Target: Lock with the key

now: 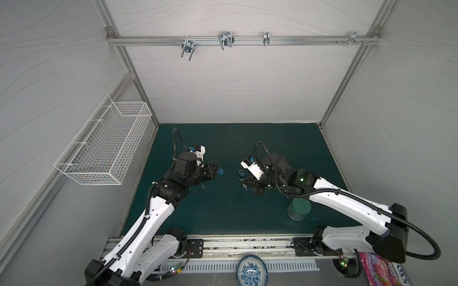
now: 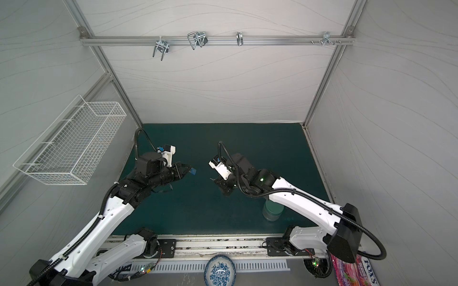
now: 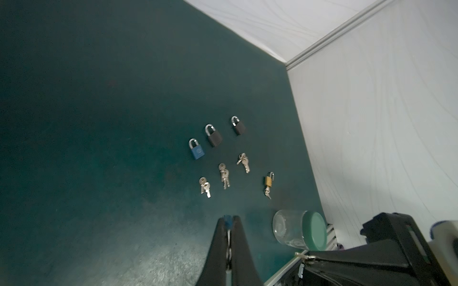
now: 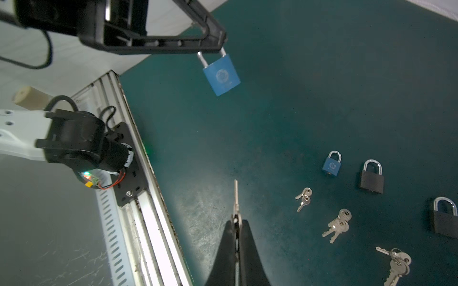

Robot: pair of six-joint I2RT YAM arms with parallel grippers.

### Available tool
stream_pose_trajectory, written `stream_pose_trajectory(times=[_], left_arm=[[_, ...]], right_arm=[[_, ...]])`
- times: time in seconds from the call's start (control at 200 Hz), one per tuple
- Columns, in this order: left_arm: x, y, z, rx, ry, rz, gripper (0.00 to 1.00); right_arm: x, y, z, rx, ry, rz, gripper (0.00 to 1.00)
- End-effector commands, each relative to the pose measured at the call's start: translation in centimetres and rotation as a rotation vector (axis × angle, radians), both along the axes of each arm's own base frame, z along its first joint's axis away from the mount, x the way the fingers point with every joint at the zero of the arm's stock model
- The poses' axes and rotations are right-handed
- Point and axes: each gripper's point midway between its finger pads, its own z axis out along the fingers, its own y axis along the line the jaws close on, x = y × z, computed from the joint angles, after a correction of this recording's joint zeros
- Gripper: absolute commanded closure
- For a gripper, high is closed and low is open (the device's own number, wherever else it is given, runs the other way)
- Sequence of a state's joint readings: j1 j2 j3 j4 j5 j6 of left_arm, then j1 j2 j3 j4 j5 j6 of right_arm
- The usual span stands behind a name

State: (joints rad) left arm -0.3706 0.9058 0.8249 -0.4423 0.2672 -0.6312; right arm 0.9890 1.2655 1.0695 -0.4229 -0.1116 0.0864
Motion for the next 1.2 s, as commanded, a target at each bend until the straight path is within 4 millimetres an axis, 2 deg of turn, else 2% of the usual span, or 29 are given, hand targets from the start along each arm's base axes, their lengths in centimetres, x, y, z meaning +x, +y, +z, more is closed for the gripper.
stream_pose_trajectory(times=[0.0, 0.215, 0.445, 0.795, 1.195], left_arm=[[1.1, 1.4, 0.3, -0.011, -0.026, 0.107, 1.00], [1.0, 4.2, -2.8, -0.050, 0.055, 0.211, 1.00], [0.7, 6.6, -4.6, -0.112, 0.105, 0.291, 1.00], [0.4, 7.7, -4.8, -0.130, 0.105, 0.322, 1.00], [0.4, 7.8, -4.5, -0.146, 0.106, 0.325, 1.00]], right_arm=[[1.0, 1.0, -1.1, -0.005, -0.026, -0.019, 1.00], [2.1, 2.3, -5.3, -0.067, 0.026, -0.048, 1.00], [2.8, 4.2, -9.1, -0.108, 0.107, -0.057, 1.00], [2.8, 6.8, -13.5, -0.191, 0.208, -0.025, 1.00], [2.9, 7.1, -17.6, -0.302, 0.276, -0.029, 1.00]])
